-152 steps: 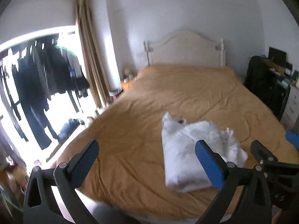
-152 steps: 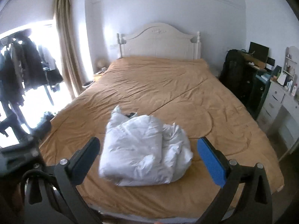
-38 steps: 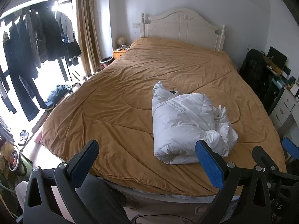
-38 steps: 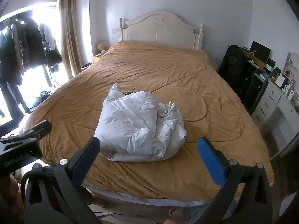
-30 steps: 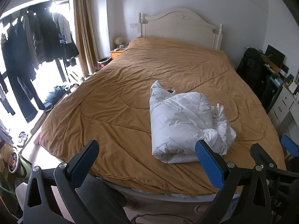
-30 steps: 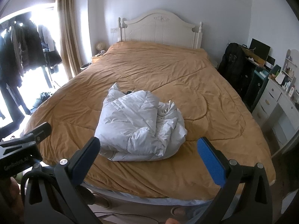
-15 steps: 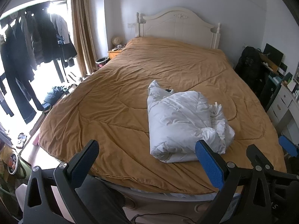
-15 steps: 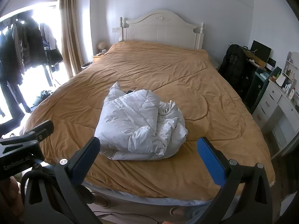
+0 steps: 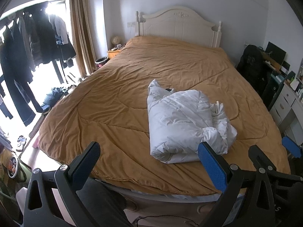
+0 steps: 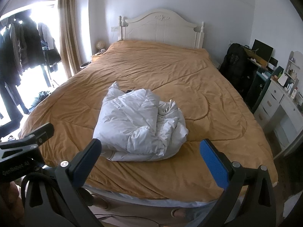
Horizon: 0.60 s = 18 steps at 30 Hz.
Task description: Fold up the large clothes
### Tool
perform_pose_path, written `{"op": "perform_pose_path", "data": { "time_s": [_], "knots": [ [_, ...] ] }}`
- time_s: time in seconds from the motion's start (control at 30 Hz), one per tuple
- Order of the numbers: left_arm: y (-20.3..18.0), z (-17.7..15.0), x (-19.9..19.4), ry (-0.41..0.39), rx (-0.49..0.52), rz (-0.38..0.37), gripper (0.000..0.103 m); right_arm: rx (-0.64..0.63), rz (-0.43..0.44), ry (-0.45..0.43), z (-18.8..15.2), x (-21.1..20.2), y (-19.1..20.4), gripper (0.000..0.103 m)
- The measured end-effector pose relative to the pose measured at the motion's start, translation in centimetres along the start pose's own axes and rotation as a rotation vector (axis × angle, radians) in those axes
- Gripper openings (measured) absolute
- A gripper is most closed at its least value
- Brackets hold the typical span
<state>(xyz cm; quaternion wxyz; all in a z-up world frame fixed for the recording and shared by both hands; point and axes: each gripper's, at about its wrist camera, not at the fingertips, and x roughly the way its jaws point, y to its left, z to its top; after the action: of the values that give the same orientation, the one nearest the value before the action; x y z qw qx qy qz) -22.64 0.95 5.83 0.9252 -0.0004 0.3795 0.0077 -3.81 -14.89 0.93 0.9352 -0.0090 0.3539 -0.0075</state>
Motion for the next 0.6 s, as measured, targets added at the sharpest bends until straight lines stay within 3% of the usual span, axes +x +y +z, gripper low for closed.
{"op": "perform_pose_path", "data": {
  "time_s": [0.6],
  "knots": [
    [0.38,0.00,0.72,0.008,0.001,0.006,0.103,0.004,0.000,0.015,-0.30,0.21,0.06,0.103]
  ]
}}
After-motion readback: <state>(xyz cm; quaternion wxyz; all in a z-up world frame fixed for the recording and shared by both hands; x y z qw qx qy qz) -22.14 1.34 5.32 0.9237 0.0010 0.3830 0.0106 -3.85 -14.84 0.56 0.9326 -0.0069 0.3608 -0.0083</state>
